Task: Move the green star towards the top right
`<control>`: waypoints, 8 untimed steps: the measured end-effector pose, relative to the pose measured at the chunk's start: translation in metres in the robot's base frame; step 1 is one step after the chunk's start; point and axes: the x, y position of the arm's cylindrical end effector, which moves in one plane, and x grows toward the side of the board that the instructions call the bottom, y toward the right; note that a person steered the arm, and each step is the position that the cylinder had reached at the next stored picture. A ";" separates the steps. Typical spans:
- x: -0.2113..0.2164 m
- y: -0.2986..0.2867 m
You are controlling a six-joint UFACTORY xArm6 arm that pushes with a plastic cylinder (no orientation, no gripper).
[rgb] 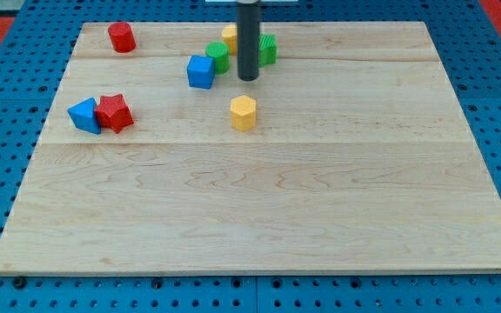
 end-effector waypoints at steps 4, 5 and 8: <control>-0.051 0.090; -0.050 0.159; -0.093 0.042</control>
